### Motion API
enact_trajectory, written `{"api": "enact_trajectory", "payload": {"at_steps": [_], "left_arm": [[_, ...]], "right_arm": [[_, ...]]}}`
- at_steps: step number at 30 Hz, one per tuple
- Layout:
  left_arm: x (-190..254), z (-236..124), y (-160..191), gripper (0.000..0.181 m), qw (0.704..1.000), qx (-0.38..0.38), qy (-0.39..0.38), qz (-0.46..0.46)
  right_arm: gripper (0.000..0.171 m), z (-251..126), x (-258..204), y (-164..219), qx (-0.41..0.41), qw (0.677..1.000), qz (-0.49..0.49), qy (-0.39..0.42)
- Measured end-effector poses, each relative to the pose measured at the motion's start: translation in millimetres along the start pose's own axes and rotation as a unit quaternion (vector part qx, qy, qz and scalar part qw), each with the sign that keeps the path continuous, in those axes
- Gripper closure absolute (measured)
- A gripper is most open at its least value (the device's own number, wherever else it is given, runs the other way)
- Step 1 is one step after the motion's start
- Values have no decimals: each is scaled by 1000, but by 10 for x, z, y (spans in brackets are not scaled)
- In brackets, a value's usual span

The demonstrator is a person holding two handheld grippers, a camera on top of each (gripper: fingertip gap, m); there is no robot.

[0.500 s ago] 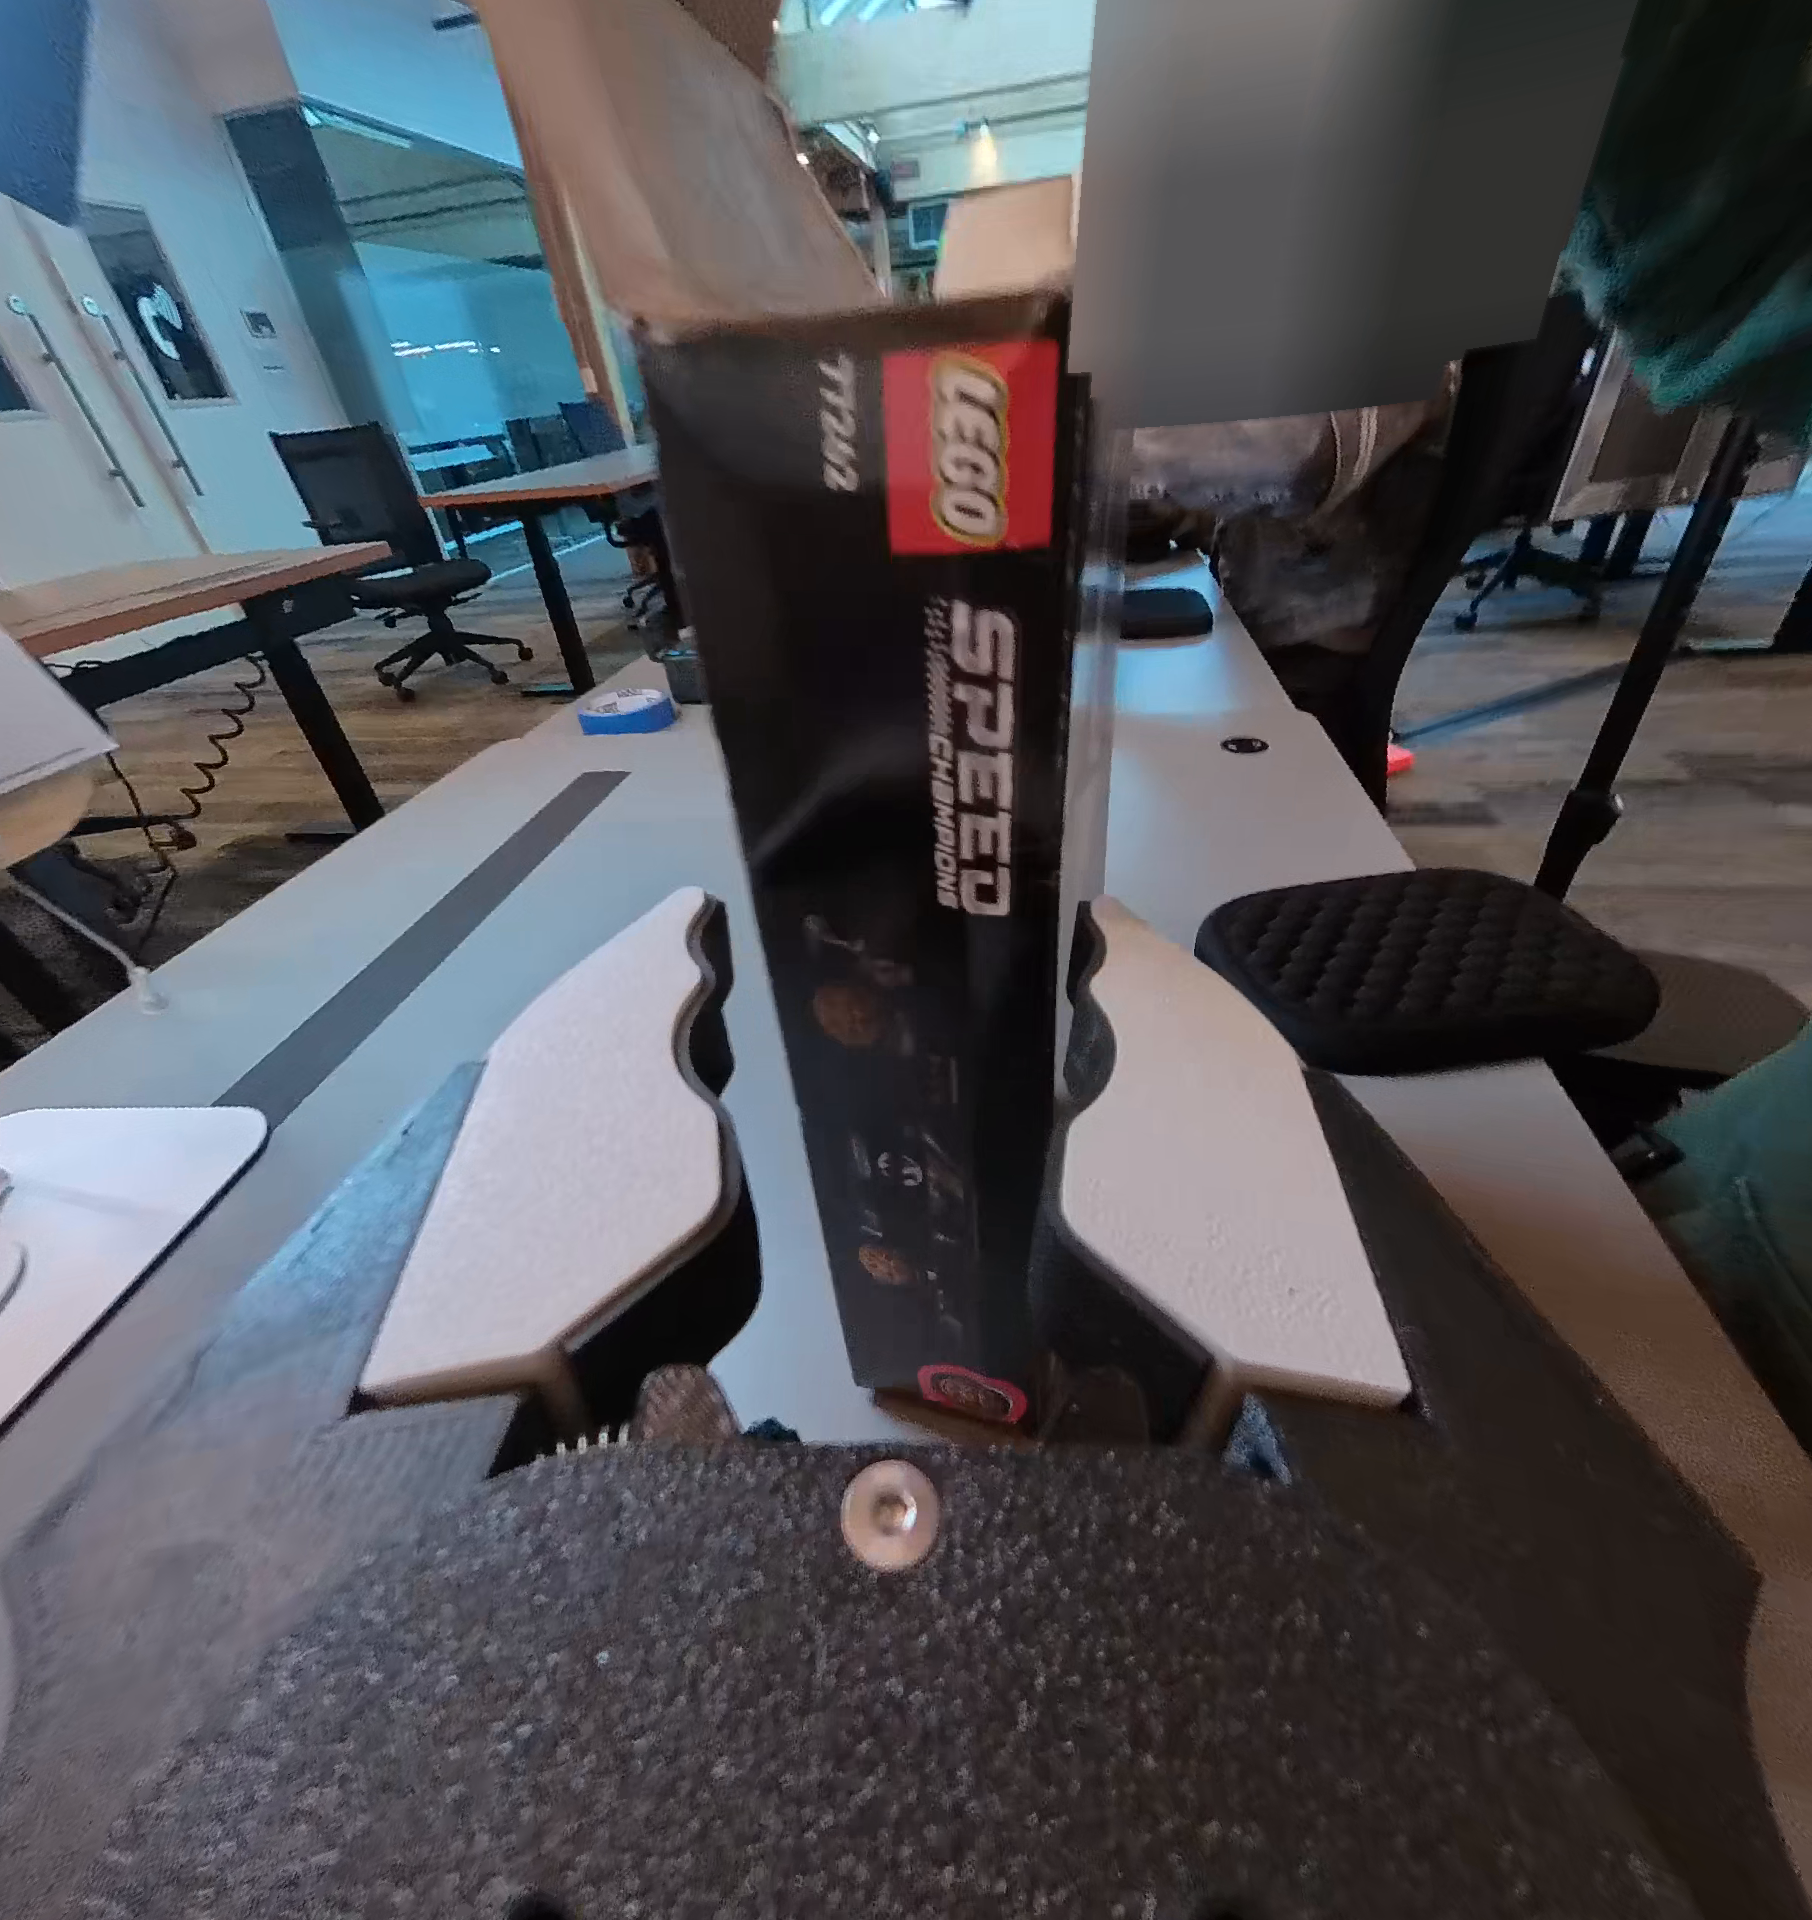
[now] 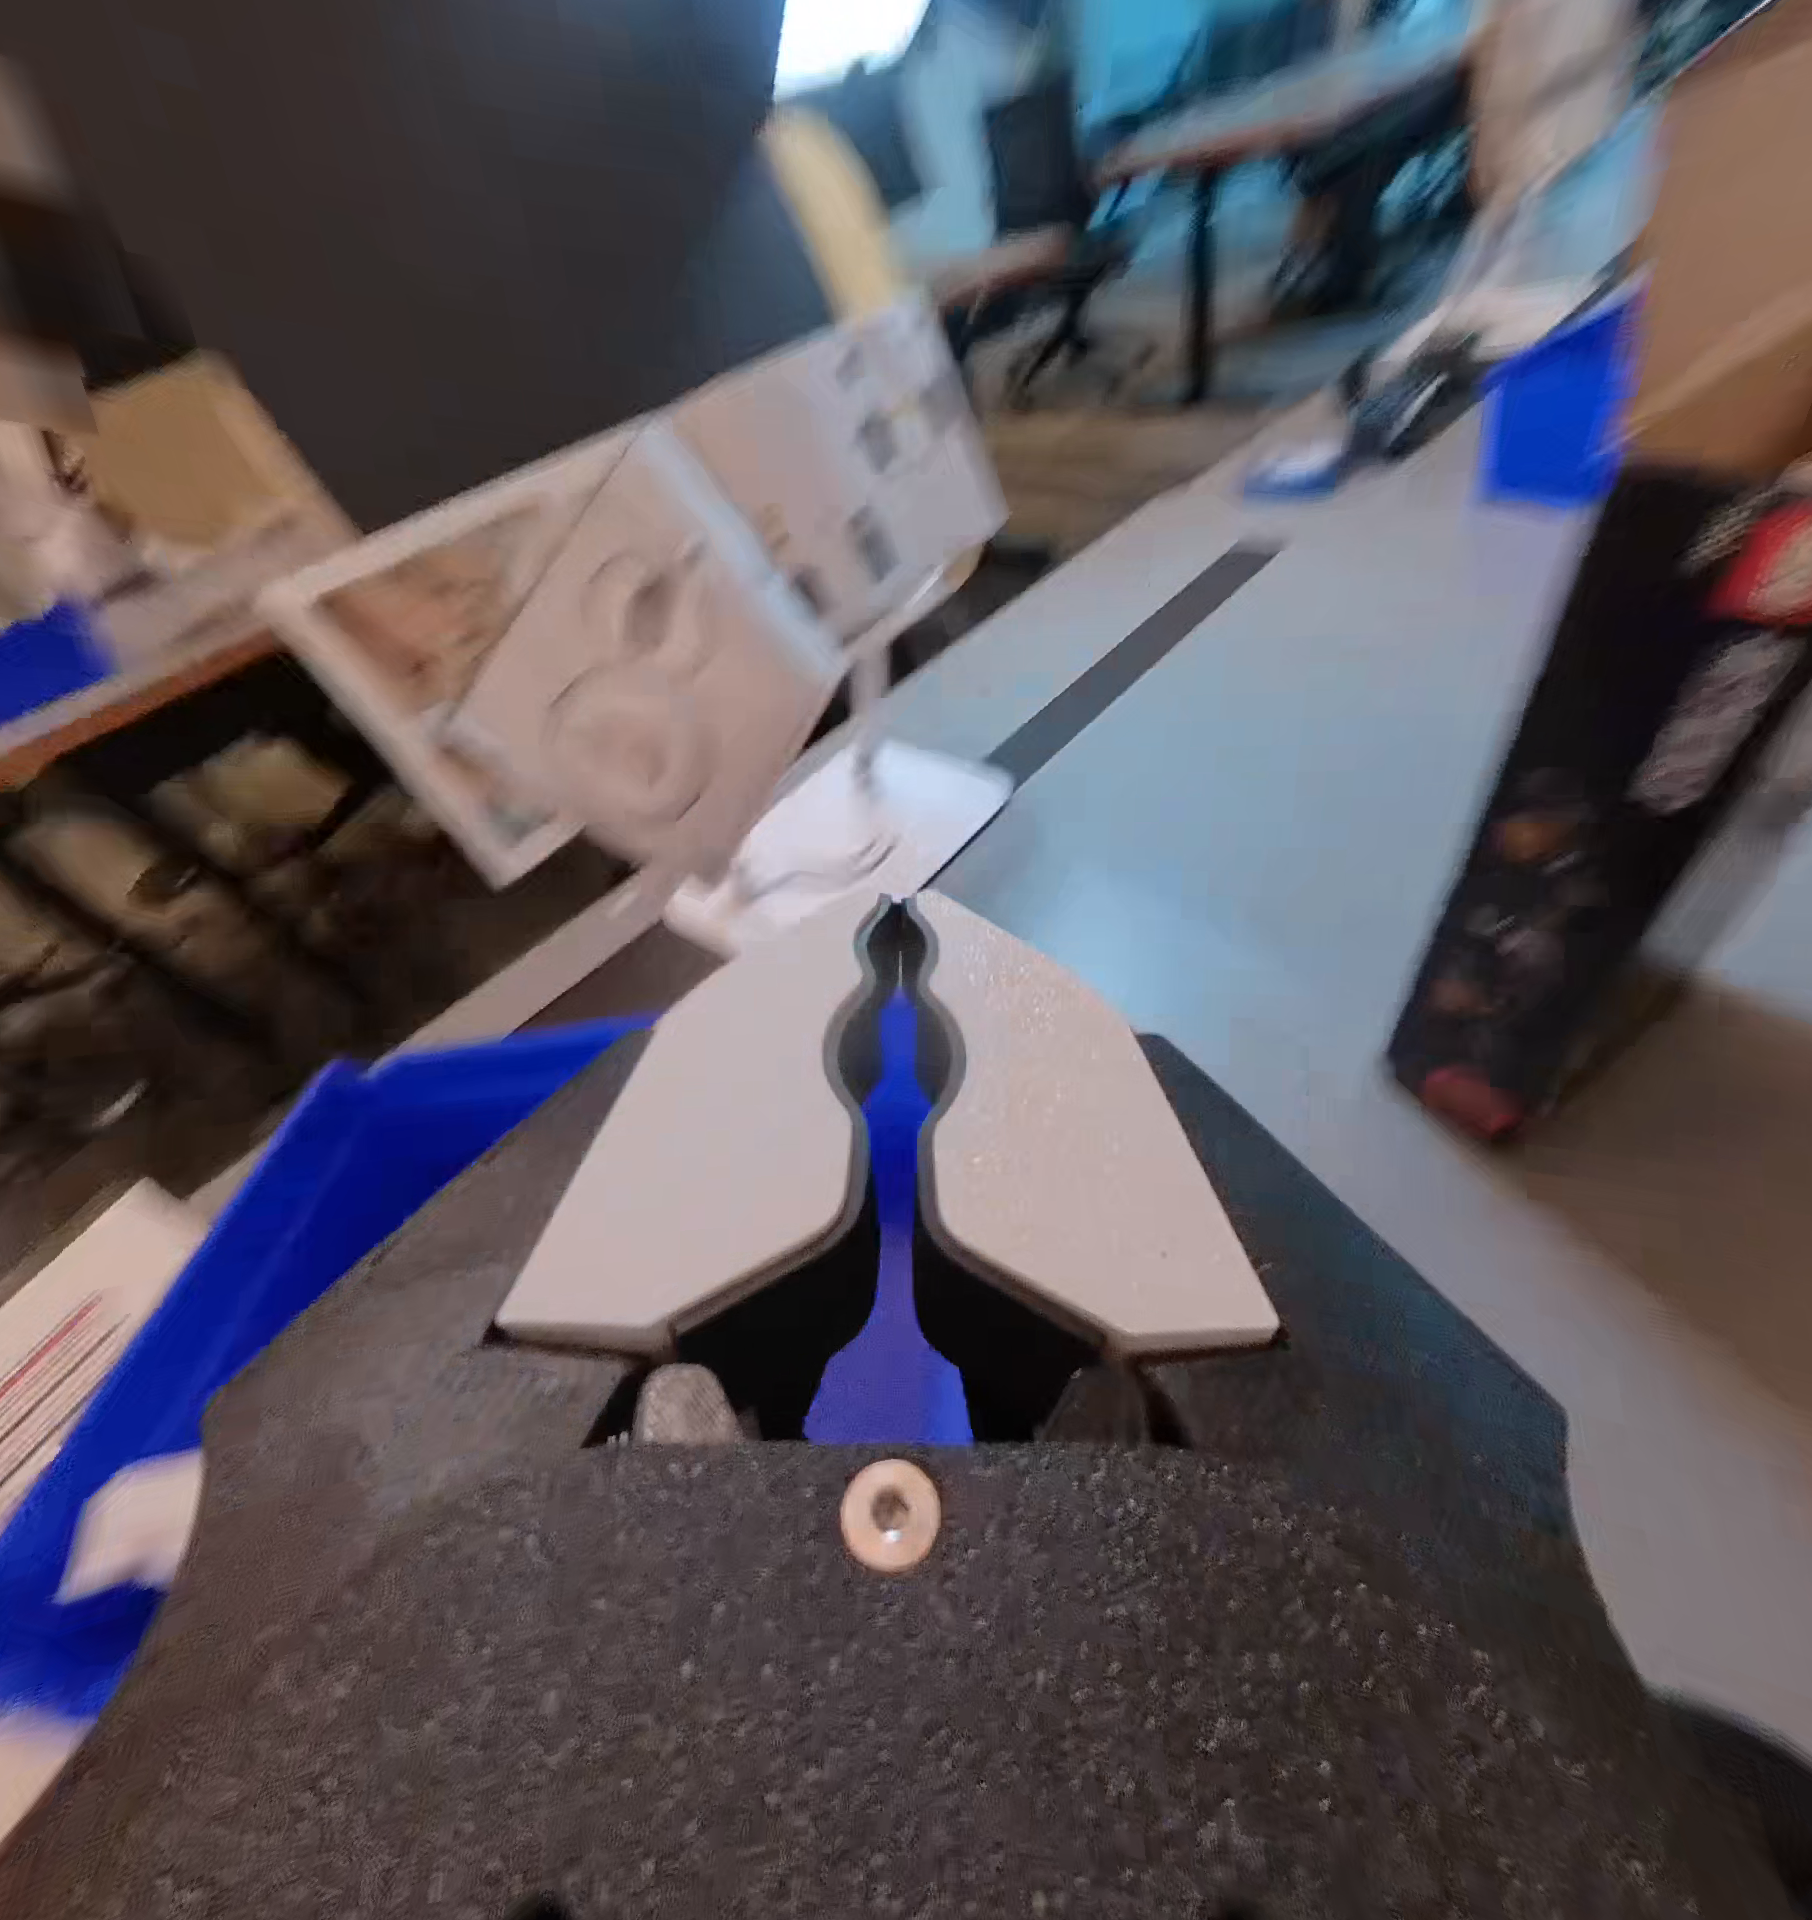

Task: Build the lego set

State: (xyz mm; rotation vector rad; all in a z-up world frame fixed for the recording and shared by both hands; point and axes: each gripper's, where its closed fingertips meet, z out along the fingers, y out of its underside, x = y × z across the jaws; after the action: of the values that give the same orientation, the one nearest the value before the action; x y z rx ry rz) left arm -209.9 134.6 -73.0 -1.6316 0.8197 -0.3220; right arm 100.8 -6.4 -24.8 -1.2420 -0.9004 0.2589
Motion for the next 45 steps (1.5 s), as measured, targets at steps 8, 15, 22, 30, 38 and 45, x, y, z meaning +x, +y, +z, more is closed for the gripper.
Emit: {"api": "enact_trajectory", "payload": {"at_steps": [8,15,22,30,38,45], "left_arm": [[-1135,-232,1091,177,953,-292,-41,68],[-1281,-200,1587,130,859,-458,51,224],[-1146,-100,2069,129,734,-561,160,348],[-1138,186,1395,180,780,-414,29,468],[19,5,328,180,826,-193,-75,524],[1402,-150,-37,180,792,-68,-86,601]], "right_arm": [[171,-352,-121,698,4,993,73,92],[171,-419,-288,1129,-29,987,141,72],[171,-347,-389,1151,-47,990,120,54],[170,-207,-604,1071,-38,993,114,14],[133,254,-987,533,1,999,29,-35],[94,710,-1374,244,-17,991,-108,-76]]}}
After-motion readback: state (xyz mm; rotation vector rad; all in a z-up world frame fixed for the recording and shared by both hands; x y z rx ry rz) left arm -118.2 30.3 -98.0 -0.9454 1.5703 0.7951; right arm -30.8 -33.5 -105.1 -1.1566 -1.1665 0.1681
